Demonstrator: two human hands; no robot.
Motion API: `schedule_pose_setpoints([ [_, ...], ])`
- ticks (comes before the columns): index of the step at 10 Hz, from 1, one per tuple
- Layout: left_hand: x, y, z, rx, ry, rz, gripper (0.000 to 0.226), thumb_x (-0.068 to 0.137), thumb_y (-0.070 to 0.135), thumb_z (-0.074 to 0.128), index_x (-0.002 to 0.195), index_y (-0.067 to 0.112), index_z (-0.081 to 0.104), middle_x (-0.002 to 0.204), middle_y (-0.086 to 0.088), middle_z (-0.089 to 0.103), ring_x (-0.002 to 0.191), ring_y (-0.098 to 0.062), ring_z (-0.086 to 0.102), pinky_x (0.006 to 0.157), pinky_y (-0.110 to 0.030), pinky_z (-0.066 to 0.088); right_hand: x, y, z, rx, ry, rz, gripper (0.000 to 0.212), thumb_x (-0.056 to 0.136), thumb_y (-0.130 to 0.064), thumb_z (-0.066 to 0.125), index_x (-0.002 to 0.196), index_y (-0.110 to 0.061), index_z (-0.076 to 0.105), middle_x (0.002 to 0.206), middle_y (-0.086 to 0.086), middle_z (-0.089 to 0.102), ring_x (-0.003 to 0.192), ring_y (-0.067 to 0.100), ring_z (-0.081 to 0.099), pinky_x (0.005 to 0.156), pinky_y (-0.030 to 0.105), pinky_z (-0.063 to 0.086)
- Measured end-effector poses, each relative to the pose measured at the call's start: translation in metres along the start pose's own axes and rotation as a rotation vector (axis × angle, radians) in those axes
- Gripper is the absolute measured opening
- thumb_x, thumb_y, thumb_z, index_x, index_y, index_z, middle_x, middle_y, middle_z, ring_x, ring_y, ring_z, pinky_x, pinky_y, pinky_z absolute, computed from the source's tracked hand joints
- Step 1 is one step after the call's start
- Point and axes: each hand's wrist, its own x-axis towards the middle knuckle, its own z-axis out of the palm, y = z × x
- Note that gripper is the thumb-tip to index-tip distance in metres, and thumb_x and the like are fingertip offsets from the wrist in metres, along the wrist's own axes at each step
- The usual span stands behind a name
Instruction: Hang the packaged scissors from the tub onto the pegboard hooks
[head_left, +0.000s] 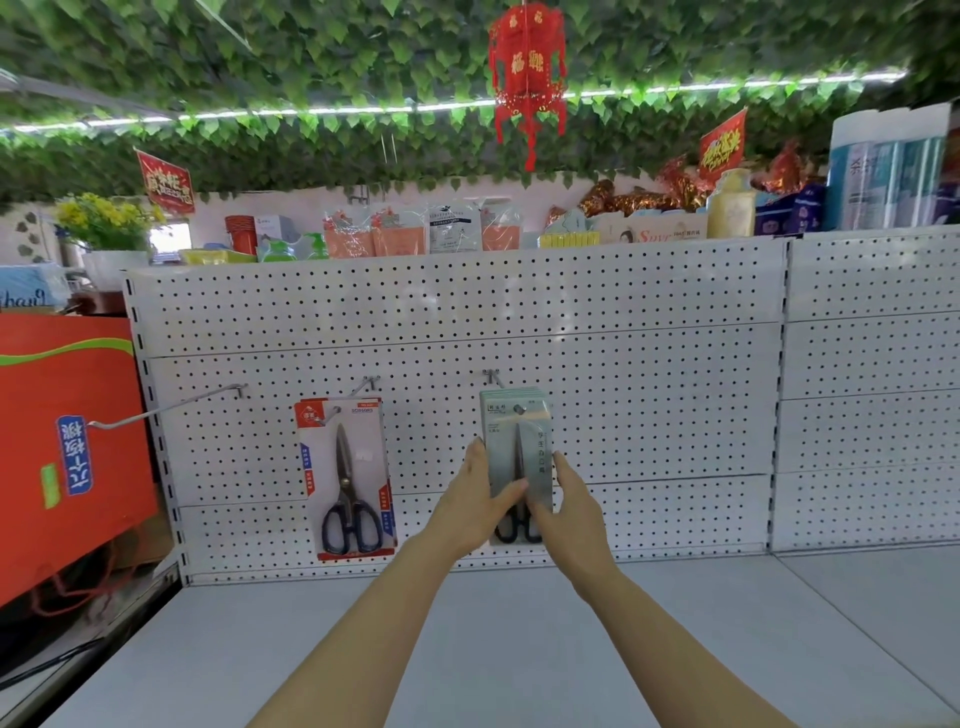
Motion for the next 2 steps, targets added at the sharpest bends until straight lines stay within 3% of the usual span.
schedule_pose_setpoints([
  [1, -0.011, -0.002, -0.010, 0.191, -0.017, 0.005, 0.083, 0.095, 0.052, 0.050, 0.156, 0.021, 0.004, 0.164, 0.003, 0.010, 0.148, -0.019, 0.020, 0.116, -0.038, 0.027, -0.009, -0.005, -0.013, -0.220, -0.004, -0.055, 0.046, 0.095, -0.012, 0.053, 0.139, -0.018, 0.043, 0.131, -0.003, 0.053, 0.110, 0.011, 0.051, 0.072, 0.012, 0.034],
  [2, -0.031, -0.006, -0.024, 0.437, -0.011, 0.015, 0.082, 0.097, 0.055, 0.042, 0.157, 0.017, 0.000, 0.165, 0.001, -0.001, 0.151, -0.020, 0.009, 0.120, -0.039, 0.020, -0.022, -0.013, -0.028, -0.452, -0.030, -0.099, 0.048, 0.093, -0.009, 0.055, 0.139, -0.012, 0.043, 0.137, 0.003, 0.052, 0.121, 0.022, 0.049, 0.088, 0.023, 0.037],
])
